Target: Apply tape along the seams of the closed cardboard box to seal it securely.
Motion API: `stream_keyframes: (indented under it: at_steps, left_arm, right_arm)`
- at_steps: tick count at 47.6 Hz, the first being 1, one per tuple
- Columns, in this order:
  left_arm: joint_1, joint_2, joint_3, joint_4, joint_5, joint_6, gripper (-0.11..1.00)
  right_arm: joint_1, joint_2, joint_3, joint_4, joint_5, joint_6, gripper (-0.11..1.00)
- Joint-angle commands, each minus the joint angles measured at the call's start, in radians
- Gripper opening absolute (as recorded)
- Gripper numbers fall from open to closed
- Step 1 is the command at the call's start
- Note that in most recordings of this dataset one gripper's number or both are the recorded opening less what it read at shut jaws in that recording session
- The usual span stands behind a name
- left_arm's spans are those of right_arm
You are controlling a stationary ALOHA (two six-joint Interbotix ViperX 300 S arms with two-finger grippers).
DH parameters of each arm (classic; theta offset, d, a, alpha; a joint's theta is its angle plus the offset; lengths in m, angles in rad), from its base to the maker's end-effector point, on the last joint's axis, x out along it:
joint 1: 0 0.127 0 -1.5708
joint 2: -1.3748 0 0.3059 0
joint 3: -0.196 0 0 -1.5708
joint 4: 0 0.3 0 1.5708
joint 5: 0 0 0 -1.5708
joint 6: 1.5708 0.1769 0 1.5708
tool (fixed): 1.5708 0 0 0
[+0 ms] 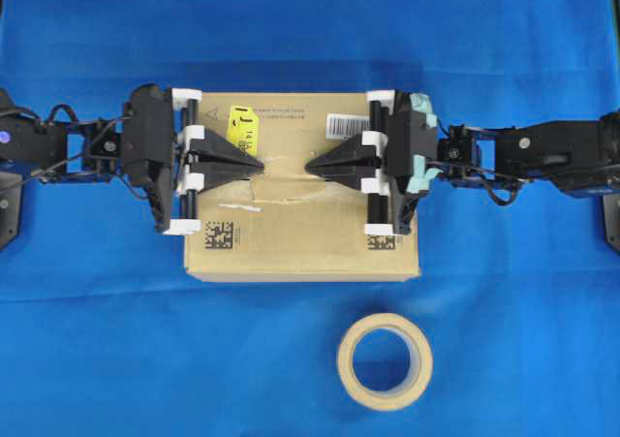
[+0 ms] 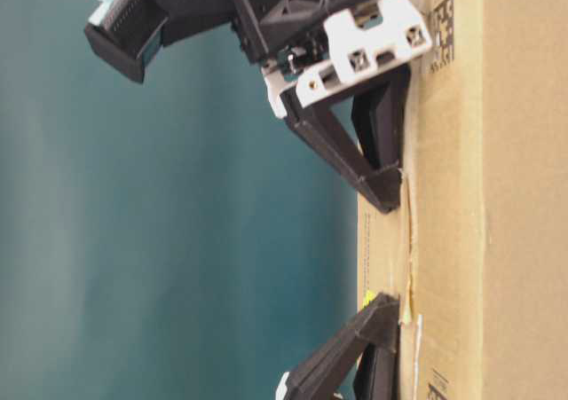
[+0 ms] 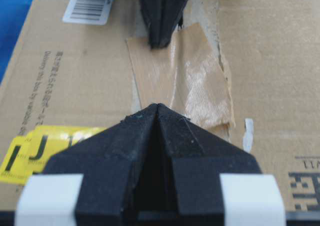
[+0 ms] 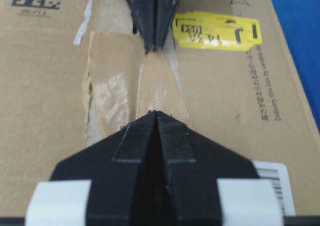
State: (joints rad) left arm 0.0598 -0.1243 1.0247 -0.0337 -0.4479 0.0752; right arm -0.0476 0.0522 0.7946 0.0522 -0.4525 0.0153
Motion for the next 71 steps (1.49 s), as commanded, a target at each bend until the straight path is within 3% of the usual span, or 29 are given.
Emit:
stream_keyframes:
  at_steps: [1,16,34,48,71]
  left_arm:
    - [-0.002,-0.011,0.017,-0.003,-0.015,-0.008,0.0]
    - [-0.055,-0.048,-0.101,0.003,-0.044,0.009,0.0]
    - [-0.058,0.1,-0.199,0.005,-0.044,0.052,0.0]
    - [-0.077,0.109,-0.181,0.005,-0.046,0.051,0.0]
    - [-0.146,0.061,-0.055,-0.002,-0.087,-0.026,0.0]
  right_arm:
    - [0.014,-0.02,0.02,0.003,0.002,0.0,0.0]
    - [0.003,-0.107,-0.012,0.003,-0.005,-0.012,0.0]
    - [-0.005,0.014,-0.1,0.002,-0.005,-0.012,0.0]
    - [0.015,0.083,-0.147,-0.005,-0.002,-0.012,0.0]
    - [0.074,0.067,-0.066,0.029,-0.002,0.0,0.0]
